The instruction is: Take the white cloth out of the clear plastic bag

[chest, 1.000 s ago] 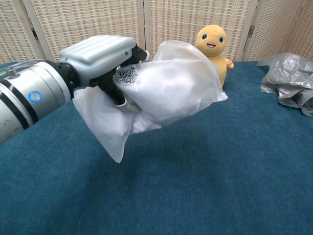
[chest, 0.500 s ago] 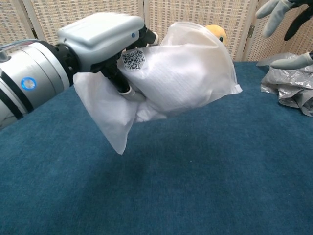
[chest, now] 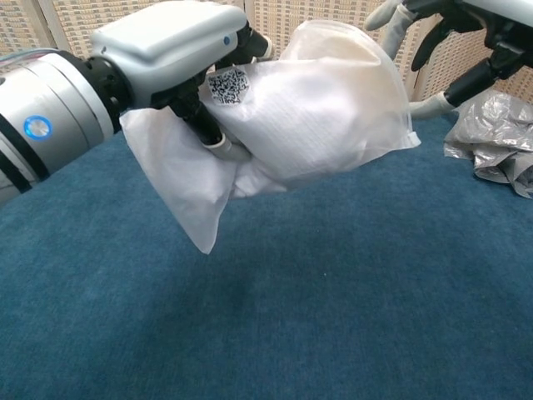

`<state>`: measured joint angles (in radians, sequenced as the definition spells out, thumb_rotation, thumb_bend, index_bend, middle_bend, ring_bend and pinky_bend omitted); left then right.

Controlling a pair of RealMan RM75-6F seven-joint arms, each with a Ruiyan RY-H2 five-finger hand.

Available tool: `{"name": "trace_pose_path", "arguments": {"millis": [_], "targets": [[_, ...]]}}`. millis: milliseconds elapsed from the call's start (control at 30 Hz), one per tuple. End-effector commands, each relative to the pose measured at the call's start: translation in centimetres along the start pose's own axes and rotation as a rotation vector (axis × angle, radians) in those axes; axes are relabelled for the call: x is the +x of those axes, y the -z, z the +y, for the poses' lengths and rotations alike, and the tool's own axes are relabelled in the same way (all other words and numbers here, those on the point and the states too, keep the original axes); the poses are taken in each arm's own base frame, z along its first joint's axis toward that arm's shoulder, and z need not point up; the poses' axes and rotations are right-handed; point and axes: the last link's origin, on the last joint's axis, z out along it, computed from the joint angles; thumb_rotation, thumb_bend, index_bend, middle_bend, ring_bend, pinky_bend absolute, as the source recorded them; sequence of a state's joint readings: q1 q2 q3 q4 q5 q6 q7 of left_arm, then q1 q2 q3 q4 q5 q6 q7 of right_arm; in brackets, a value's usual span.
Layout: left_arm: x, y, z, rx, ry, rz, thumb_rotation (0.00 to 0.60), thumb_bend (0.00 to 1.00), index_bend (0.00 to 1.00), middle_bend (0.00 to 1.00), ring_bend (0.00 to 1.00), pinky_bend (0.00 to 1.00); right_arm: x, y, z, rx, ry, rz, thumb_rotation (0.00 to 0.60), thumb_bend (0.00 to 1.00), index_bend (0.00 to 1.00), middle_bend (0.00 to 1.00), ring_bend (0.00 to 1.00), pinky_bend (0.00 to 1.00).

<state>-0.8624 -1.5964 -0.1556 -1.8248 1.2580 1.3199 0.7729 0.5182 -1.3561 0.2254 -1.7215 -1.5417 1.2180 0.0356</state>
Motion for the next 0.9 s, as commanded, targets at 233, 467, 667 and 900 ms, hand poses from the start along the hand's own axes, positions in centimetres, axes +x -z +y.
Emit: {"name": "trace_pose_path", "arguments": {"millis": [233, 467, 667, 900], "targets": [[0.1, 0.1, 0.0, -0.001, 0.001, 0.001, 0.6, 0.06, 0.48, 0.65, 0.61, 0.71, -0.8, -0.9, -0.8, 0.017, -0.022, 0.003, 0.6, 0.0, 0.42, 0.14, 0.12, 0.36], [0.0, 0.2, 0.0, -0.001, -0.002, -0.004, 0.6, 0.06, 0.48, 0.65, 0.61, 0.71, -0.7, -1.2, -1.1, 0.028, -0.053, 0.026, 0.6, 0.0, 0.41, 0.13, 0.12, 0.35], [-0.3, 0.2, -0.1, 0.002, -0.003, -0.008, 0.6, 0.06, 0.48, 0.65, 0.61, 0.71, -0.5, -1.0, -1.0, 0.024, -0.061, 0.031, 0.6, 0.0, 0.41, 0.13, 0.12, 0.35], [-0.2, 0.2, 0.0, 0.005, 0.006, -0.003, 0.6, 0.06, 0.48, 0.65, 0.61, 0.71, -1.3, -1.2, -1.1, 0.024, -0.077, 0.013, 0.6, 0.0, 0.41, 0.13, 0.12, 0.35]]}}
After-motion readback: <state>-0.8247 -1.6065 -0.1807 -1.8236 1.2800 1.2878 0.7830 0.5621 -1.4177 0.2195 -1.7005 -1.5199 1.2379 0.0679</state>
